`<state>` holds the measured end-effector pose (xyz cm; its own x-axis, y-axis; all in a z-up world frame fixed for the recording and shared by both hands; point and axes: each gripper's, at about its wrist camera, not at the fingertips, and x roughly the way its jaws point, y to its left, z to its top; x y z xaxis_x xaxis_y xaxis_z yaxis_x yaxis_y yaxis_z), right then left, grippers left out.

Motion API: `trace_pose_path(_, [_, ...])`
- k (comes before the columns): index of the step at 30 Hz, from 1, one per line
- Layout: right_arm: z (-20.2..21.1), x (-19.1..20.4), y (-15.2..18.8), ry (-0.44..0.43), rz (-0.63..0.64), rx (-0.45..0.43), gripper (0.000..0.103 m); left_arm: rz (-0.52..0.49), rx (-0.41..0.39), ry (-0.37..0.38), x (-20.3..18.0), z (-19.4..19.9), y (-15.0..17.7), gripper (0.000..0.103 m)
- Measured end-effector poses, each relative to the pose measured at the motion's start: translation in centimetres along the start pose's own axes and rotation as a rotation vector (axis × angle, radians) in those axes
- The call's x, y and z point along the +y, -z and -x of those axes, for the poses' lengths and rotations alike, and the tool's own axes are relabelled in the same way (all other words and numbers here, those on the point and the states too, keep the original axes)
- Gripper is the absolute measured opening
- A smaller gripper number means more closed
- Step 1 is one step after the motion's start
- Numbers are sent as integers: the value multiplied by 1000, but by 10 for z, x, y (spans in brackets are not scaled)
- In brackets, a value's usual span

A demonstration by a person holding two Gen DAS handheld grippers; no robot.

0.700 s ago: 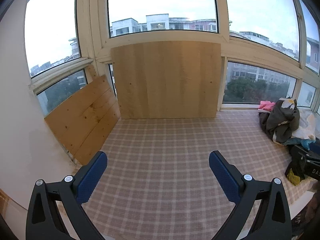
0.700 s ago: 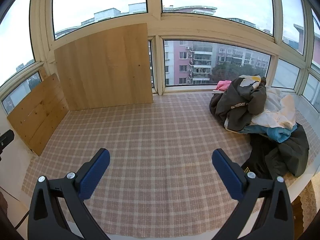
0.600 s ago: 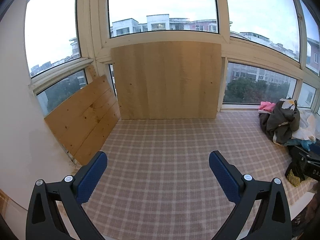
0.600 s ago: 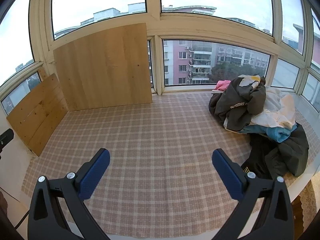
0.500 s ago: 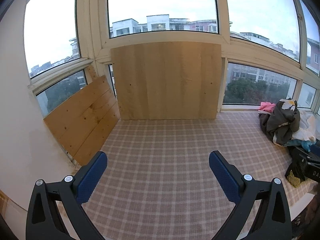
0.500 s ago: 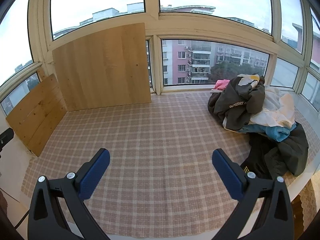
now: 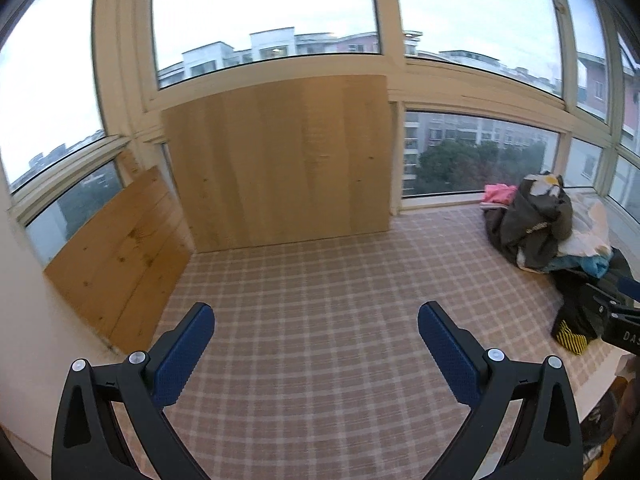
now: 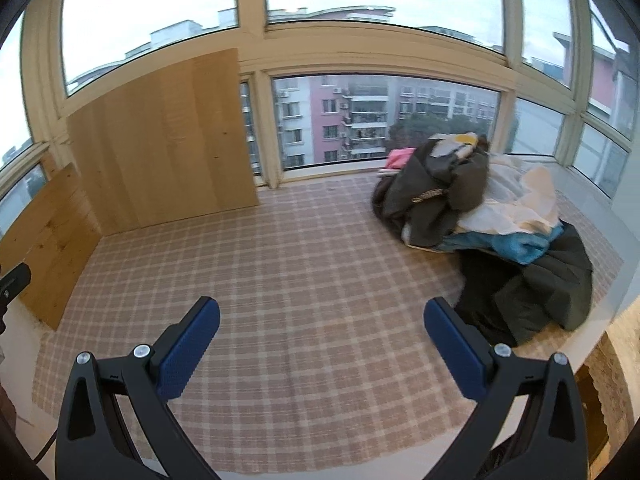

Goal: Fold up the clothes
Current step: 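Move both tools toward the clothes pile by the window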

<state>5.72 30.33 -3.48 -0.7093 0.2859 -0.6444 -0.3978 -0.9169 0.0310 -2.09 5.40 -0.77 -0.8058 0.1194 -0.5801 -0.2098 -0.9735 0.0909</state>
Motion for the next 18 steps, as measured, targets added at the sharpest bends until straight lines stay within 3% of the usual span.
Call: trace_pose_path(18, [20,-71,2,201,-133,-5,103,-157,0,227,-87,-17,-15,102])
